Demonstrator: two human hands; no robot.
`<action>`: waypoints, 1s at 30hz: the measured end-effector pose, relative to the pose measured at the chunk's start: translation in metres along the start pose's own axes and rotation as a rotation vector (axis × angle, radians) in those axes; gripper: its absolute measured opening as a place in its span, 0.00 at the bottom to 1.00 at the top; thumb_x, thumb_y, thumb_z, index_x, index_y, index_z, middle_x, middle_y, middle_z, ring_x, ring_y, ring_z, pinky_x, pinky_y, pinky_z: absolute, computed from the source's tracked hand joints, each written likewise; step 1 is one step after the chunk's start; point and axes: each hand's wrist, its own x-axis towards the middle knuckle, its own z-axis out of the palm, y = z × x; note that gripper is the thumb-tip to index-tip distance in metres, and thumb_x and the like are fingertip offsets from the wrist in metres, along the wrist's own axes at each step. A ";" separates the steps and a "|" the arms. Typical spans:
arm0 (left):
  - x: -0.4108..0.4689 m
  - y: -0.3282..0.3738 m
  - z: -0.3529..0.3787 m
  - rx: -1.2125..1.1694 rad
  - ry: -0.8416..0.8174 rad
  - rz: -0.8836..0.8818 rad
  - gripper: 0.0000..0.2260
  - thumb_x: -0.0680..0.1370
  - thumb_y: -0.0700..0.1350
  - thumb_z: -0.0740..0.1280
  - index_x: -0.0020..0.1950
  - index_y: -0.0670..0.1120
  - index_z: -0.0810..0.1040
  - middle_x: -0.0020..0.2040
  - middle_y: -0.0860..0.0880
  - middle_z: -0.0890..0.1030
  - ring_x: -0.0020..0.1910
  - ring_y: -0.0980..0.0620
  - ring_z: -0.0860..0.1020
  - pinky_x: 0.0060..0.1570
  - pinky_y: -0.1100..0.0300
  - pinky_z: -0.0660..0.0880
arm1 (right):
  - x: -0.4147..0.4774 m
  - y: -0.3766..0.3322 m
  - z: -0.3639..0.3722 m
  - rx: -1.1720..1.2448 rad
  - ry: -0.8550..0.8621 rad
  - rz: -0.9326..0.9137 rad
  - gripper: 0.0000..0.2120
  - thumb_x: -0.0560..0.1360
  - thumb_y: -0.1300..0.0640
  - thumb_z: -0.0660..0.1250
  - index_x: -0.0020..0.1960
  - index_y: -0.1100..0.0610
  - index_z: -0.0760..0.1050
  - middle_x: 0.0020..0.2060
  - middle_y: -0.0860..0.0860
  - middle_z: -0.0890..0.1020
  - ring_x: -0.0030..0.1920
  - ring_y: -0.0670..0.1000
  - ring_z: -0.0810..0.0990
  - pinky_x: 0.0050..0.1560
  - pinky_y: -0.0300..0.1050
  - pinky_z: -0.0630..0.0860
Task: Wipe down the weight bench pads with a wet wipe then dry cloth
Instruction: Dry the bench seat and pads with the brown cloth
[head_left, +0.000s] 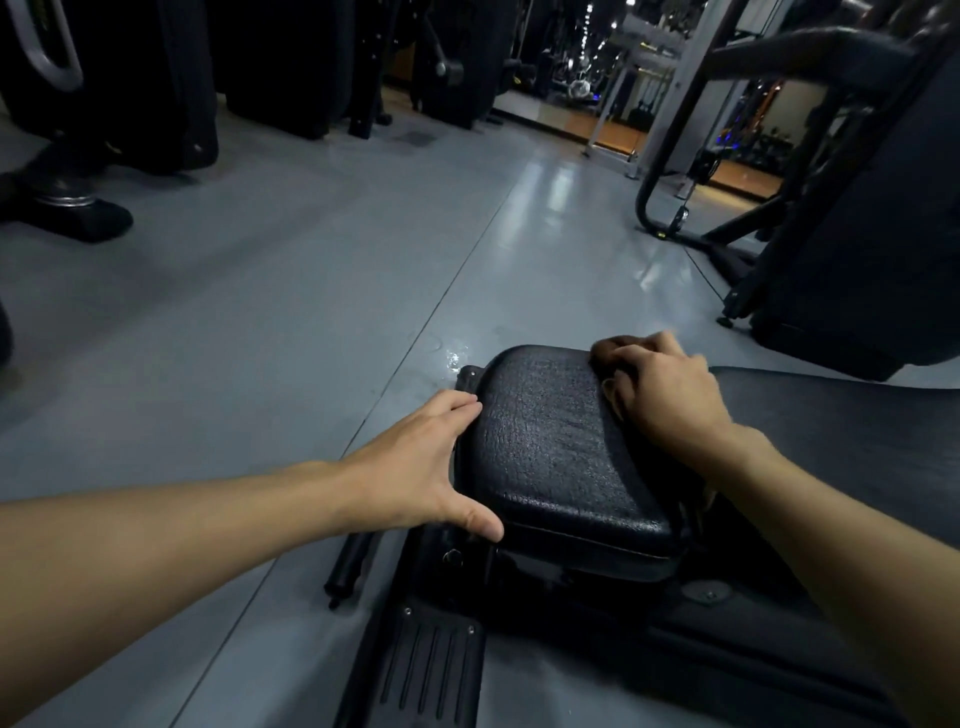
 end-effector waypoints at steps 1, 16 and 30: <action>0.000 0.000 0.000 -0.006 -0.003 -0.001 0.58 0.58 0.66 0.79 0.79 0.46 0.56 0.76 0.58 0.56 0.72 0.63 0.58 0.62 0.79 0.51 | -0.004 -0.009 -0.001 0.002 0.003 -0.017 0.15 0.79 0.48 0.61 0.65 0.47 0.76 0.62 0.56 0.73 0.53 0.67 0.73 0.58 0.59 0.73; -0.006 0.004 0.007 -0.118 0.022 -0.106 0.71 0.50 0.74 0.74 0.80 0.50 0.40 0.79 0.55 0.57 0.76 0.58 0.58 0.75 0.56 0.59 | -0.050 -0.005 -0.014 0.050 0.042 -0.036 0.14 0.78 0.48 0.63 0.63 0.44 0.77 0.63 0.52 0.74 0.52 0.65 0.73 0.57 0.58 0.74; -0.009 0.010 -0.001 0.120 -0.012 0.035 0.55 0.63 0.69 0.74 0.79 0.57 0.44 0.74 0.64 0.54 0.72 0.63 0.59 0.71 0.62 0.60 | -0.122 -0.027 -0.027 0.167 0.152 -0.090 0.16 0.77 0.48 0.60 0.62 0.49 0.77 0.63 0.55 0.74 0.49 0.63 0.76 0.50 0.57 0.76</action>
